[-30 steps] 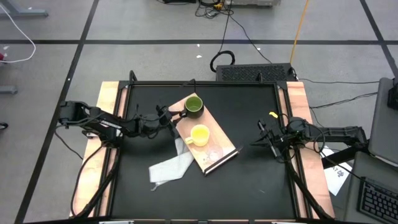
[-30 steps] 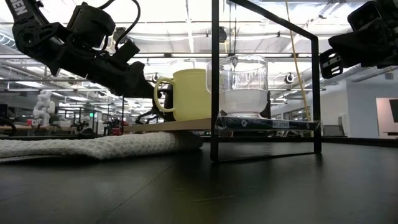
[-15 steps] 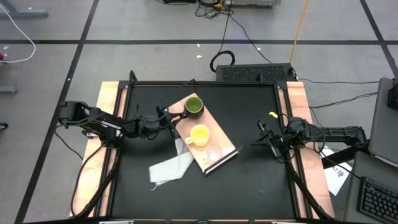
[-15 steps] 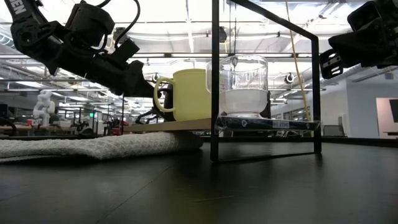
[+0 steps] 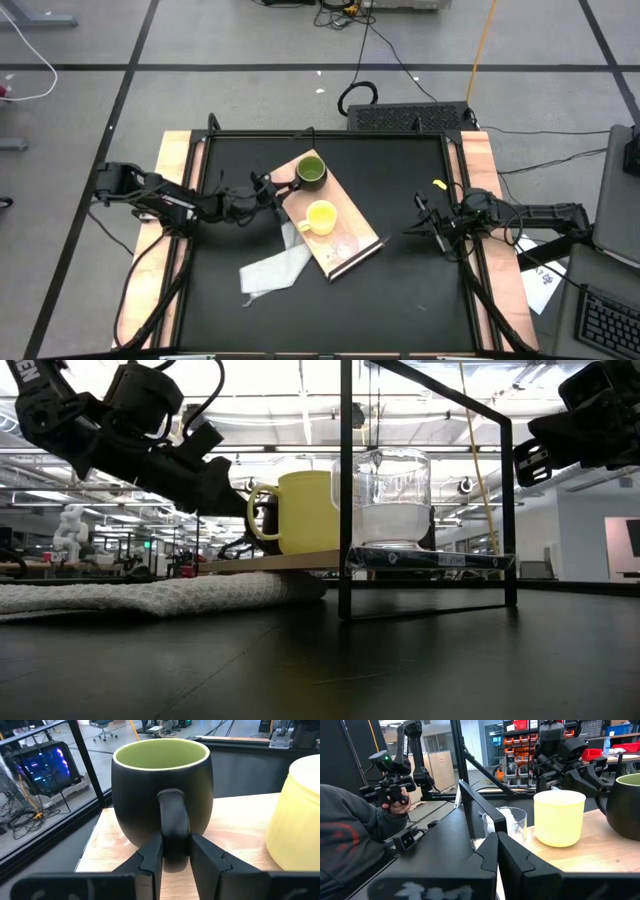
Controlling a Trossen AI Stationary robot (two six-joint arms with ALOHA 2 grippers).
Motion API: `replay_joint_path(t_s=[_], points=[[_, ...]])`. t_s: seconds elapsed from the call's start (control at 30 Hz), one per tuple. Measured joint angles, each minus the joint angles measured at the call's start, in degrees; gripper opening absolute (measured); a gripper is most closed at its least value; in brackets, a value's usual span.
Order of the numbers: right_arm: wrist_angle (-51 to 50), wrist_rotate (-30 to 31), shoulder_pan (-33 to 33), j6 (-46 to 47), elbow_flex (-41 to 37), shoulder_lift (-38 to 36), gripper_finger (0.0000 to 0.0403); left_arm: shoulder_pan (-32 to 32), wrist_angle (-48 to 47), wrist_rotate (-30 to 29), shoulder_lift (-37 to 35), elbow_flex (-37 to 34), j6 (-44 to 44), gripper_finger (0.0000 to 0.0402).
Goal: Stack small to large cups/mugs on shelf
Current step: Adjust all the mugs
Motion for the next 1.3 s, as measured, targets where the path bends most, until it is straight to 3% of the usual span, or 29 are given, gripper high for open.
replay_joint_path(t_s=[0.57, 1.07, 1.3], points=[[0.0, 0.2, 0.0, 0.9, 0.0, 0.0, 0.0000, -3.0, -1.3, -4.6, -0.3, 0.0, -0.8, 0.0081], [0.0, 0.2, 0.0, 0.9, 0.0, 0.0, 0.0000, -5.8, -14.0, -7.0, -10.5, 0.0, -2.9, 0.0081], [0.4, 0.2, 0.0, 0.9, 0.0, 0.0, 0.0000, -7.1, -17.8, -8.2, -12.1, 0.0, -4.9, 0.0081]])
